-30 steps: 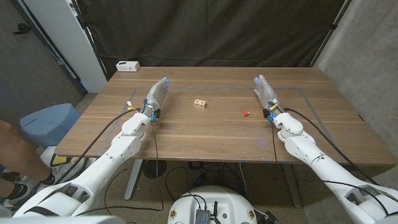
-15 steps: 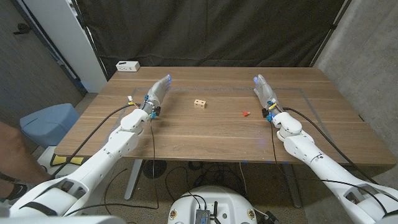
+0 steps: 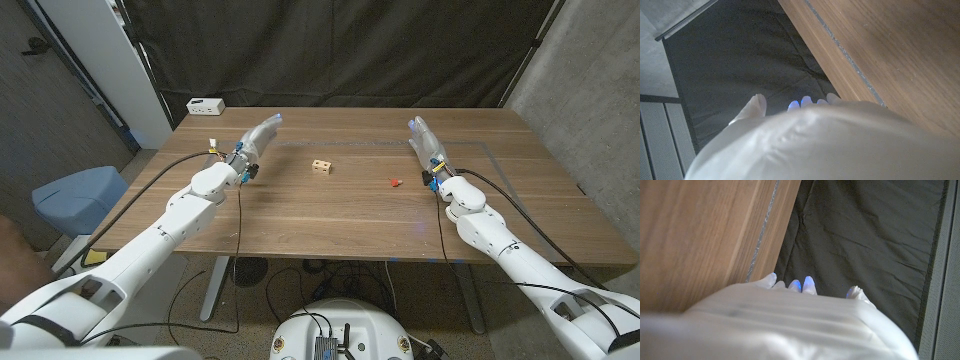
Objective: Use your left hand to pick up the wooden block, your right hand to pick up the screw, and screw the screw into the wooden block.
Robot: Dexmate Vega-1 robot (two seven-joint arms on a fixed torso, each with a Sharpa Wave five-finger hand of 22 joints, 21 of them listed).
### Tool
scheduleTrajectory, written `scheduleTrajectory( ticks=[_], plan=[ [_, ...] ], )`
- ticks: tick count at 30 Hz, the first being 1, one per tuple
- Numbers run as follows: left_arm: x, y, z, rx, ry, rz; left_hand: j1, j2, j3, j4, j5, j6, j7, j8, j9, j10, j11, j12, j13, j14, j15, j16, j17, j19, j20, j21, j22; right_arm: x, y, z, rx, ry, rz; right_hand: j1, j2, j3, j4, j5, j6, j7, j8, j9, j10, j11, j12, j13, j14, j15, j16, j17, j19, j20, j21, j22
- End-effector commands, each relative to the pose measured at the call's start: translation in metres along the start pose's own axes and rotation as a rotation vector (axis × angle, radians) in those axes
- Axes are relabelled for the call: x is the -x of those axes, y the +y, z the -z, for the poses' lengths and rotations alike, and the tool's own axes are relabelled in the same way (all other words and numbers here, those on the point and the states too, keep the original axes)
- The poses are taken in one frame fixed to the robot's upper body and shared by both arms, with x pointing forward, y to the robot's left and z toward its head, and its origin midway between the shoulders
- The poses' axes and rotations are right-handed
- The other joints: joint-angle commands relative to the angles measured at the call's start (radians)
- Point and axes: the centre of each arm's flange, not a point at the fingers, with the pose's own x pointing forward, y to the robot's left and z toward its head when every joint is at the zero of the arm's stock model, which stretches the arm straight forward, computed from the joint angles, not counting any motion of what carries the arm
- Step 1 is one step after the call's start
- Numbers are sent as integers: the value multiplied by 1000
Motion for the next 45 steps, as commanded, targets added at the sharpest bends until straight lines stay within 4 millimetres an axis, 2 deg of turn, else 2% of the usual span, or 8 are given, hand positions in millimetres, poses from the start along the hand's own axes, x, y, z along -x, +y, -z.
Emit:
scheduleTrajectory(
  ticks=[1, 13, 16, 23, 31, 34, 36, 45],
  plan=[
    [-12, 8, -29, -217, 26, 80, 21, -6, 4, -18, 7, -5, -8, 1, 4, 6, -15, 1, 4, -13, 3, 2, 5, -8, 5, -1, 2, -5, -3, -4, 19, 0, 5, 15, 0, 8, 0, 7, -4, -1, 4, 5, -3, -12, 2, 3, -9, -10, 1, 1, -3, -12, 6, 5],
    [-21, 9, -53, -441, 51, 137, 105, -44, 13, -112, 12, 41, -36, 23, 6, 49, -49, 13, 7, 3, 26, 12, 7, 40, 51, 12, 1, -10, -10, -3, 25, 1, 16, 16, -1, 10, -2, 7, -6, 0, 4, 6, -4, -12, 2, 3, -9, -10, 1, 0, -1, -10, 6, 5],
    [-22, 8, -58, -497, 64, 144, 135, -53, 17, -127, 14, 59, -41, 30, 8, 73, -53, 20, 8, 18, 27, 16, 7, 53, 52, 12, 1, -12, -11, -3, 29, -1, 19, 16, -1, 10, -2, 7, -6, 0, 4, 6, -4, -14, 2, 3, -9, -10, 1, 0, -1, -9, 6, 5],
    [-22, 4, -74, -654, 73, 166, 195, -89, 17, -138, 12, 108, -59, 45, 10, 118, -71, 31, 11, 49, 17, 19, 8, 81, 70, 12, 0, -14, -14, -2, 35, -1, 21, 16, -2, 11, -3, 7, -7, 1, 4, 6, -4, -12, 3, 3, -9, -11, 1, 0, 0, -8, 6, 5],
    [-22, 0, -87, -795, 89, 192, 262, -136, 10, -137, 2, 166, -72, 60, 12, 174, -73, 44, 15, 81, -5, 20, 8, 88, 79, 5, 1, -14, -15, -1, 36, -1, 20, 16, -3, 12, -4, 7, -8, 0, 4, 6, -3, -10, 3, 3, -9, -12, 1, 0, 0, -6, 6, 5],
    [-24, -3, -92, -848, 96, 212, 289, -152, 7, -135, 0, 176, -80, 60, 12, 188, -91, 45, 17, 88, -20, 19, 8, 64, 107, -3, 2, -14, -15, 0, 38, 2, 19, 16, -3, 13, -4, 7, -7, 0, 5, 6, -4, -12, 3, 3, -9, -12, 1, 0, 1, -7, 6, 5],
    [-26, -6, -96, -892, 102, 234, 312, -163, 4, -132, -1, 182, -81, 59, 13, 197, -86, 45, 19, 88, -27, 18, 9, 21, 120, -13, 4, -14, -15, 0, 38, 4, 20, 15, -3, 13, -4, 7, -7, 0, 5, 6, -4, -12, 3, 3, -9, -12, 1, 0, 1, -7, 6, 5],
    [-40, -23, -112, -1055, 121, 303, 345, -174, -5, -124, -3, 182, -90, 51, 14, 196, -91, 39, 22, 69, -25, 12, 10, -66, 139, -18, 7, -16, -17, 1, 43, 8, 19, 15, -3, 14, -4, 7, -8, 1, 4, 6, -4, -13, 3, 3, -9, -12, 1, 1, 3, -8, 7, 5]
  ],
)
